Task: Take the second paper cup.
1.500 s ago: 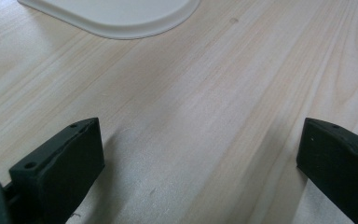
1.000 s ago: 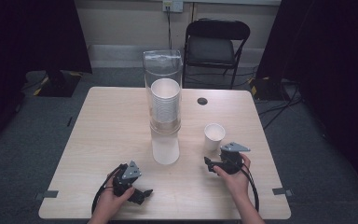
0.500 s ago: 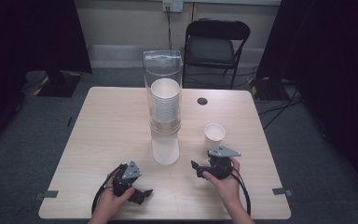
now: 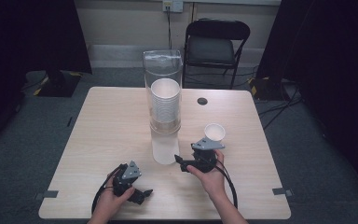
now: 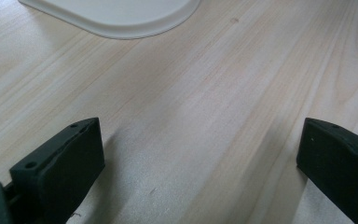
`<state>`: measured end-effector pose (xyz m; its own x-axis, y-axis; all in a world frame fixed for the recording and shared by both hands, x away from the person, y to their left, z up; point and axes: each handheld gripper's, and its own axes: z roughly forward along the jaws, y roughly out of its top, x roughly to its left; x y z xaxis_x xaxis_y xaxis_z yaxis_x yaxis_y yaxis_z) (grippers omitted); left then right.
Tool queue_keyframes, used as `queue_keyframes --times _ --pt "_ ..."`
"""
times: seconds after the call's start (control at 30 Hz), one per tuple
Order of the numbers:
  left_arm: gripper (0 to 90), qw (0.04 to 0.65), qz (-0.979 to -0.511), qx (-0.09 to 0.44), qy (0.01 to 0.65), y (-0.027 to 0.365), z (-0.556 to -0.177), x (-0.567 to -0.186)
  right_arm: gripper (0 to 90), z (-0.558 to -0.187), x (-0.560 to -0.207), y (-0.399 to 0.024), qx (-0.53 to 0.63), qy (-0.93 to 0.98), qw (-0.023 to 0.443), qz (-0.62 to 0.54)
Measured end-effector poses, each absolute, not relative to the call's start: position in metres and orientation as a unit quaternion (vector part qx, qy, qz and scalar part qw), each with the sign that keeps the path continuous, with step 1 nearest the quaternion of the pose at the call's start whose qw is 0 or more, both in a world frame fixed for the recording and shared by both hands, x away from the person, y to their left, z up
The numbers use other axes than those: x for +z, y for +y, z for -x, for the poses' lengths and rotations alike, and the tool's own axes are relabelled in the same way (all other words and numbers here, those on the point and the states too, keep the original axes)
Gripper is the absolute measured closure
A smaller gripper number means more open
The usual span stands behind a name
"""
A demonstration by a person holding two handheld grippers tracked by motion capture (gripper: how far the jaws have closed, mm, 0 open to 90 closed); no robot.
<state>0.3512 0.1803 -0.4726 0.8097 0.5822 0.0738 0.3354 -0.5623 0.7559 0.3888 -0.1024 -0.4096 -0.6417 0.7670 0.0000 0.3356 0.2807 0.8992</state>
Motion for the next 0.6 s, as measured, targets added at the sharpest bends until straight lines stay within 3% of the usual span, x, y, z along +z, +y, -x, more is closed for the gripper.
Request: queue_keyframes --times 0.6 --pt "0.2 0.387 -0.869 0.159 0.264 0.180 -0.351 -0.473 18.0 -0.411 -0.388 -0.070 0.512 0.752 0.233 -0.344"
